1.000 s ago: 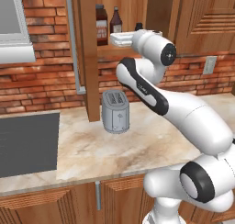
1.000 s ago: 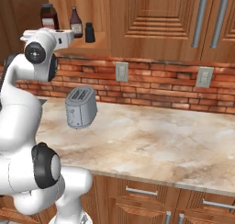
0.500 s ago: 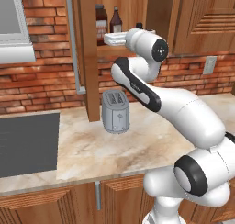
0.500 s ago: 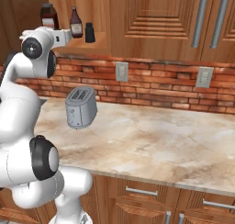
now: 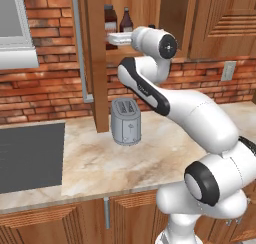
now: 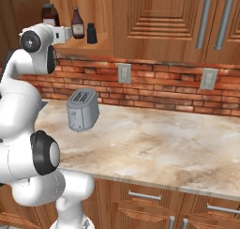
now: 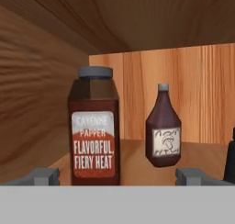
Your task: Collect the paprika, ketchup, and shaker from the cabinet and place them next to the stove.
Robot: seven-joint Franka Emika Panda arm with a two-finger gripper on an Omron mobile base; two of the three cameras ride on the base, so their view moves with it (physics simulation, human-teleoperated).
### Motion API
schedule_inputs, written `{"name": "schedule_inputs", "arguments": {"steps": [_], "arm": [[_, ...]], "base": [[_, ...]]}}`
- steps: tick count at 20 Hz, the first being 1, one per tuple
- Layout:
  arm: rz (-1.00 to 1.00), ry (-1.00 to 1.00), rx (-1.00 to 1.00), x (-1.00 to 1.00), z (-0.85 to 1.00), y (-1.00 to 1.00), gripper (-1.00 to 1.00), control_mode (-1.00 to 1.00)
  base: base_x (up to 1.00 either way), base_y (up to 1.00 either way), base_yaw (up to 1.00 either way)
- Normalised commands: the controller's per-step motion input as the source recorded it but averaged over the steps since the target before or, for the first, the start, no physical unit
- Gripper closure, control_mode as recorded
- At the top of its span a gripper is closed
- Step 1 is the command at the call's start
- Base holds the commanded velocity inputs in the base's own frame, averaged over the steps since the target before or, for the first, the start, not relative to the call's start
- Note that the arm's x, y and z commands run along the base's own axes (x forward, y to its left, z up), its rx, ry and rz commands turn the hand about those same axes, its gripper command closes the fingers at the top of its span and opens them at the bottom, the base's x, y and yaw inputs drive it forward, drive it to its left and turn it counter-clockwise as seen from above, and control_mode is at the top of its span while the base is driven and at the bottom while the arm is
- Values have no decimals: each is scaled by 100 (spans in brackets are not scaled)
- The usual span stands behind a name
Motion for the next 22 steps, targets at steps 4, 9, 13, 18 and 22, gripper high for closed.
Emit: {"name": "schedule_inputs", "arguments": {"steps": [4, 9, 13, 18, 22], "arm": [[0, 0, 0, 11, 3, 19, -100, -100], [0, 0, 0, 19, 0, 17, -100, -100], [0, 0, 0, 23, 0, 13, -100, -100], [0, 0, 0, 20, 0, 8, -100, -100], [0, 0, 0, 17, 0, 4, -100, -100]], "base": [[0, 0, 0], [0, 0, 0], [0, 0, 0], [0, 0, 0], [0, 0, 0]]}}
